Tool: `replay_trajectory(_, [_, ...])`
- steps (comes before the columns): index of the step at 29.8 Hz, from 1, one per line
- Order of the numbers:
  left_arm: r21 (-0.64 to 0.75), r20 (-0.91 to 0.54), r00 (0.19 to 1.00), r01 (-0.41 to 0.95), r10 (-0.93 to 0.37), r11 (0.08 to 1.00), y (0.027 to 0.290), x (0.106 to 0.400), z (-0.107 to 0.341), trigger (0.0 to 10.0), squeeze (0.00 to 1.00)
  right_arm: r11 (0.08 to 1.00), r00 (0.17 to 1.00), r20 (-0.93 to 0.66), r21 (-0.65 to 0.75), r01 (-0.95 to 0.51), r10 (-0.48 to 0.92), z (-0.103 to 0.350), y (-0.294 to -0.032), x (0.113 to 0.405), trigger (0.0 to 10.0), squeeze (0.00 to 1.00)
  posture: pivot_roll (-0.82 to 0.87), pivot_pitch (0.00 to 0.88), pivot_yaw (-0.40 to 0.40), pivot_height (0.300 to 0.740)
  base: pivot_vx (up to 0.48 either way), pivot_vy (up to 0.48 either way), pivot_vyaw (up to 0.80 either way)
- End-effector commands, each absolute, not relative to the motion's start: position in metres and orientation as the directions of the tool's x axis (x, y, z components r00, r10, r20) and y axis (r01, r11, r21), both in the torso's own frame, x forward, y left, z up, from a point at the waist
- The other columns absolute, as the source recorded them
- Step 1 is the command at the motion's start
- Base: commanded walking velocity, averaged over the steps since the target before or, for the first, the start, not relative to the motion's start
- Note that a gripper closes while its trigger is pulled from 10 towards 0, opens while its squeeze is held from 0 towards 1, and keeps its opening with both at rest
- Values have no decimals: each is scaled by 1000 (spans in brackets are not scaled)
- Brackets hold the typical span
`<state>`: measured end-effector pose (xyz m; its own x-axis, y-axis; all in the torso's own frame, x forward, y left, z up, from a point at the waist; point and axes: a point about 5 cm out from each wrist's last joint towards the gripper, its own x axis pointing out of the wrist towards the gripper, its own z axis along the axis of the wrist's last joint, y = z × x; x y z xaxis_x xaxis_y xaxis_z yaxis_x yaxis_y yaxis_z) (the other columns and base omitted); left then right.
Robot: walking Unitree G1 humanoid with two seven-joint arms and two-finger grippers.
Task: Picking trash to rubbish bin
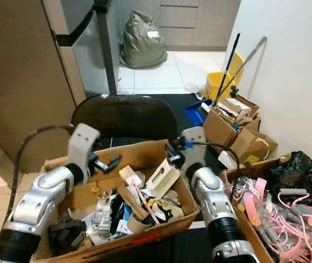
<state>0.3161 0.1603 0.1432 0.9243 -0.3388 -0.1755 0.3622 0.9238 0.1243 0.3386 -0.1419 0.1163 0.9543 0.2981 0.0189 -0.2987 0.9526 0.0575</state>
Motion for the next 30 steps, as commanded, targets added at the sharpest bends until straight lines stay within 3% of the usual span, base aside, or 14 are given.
replay_trajectory(1, [125, -159, 946, 304, -283, 944, 158, 319, 139, 10000, 0, 980, 981, 39, 52, -192, 190, 116, -156, 334, 10000, 0, -82, 65, -25, 740, 0, 0, 0])
replay_trajectory(13, [142, -121, 969, 231, -214, 963, 145, 328, 138, 10000, 0, 992, 995, 24, 71, -103, 101, 103, -161, 313, 10000, 0, -104, 54, -3, 740, 0, 0, 0])
replay_trajectory(27, [133, -110, 984, 154, -140, 979, 148, 328, 134, 10000, 0, 990, 993, -4, 78, -120, 121, 101, -149, 311, 10000, 0, -99, 43, -13, 740, 0, 0, 0])
replay_trajectory(30, [131, -108, 984, 152, -138, 980, 148, 328, 134, 10000, 0, 989, 992, -19, 90, -121, 123, 99, -148, 310, 10000, 0, -100, 43, -11, 740, 0, 0, -721])
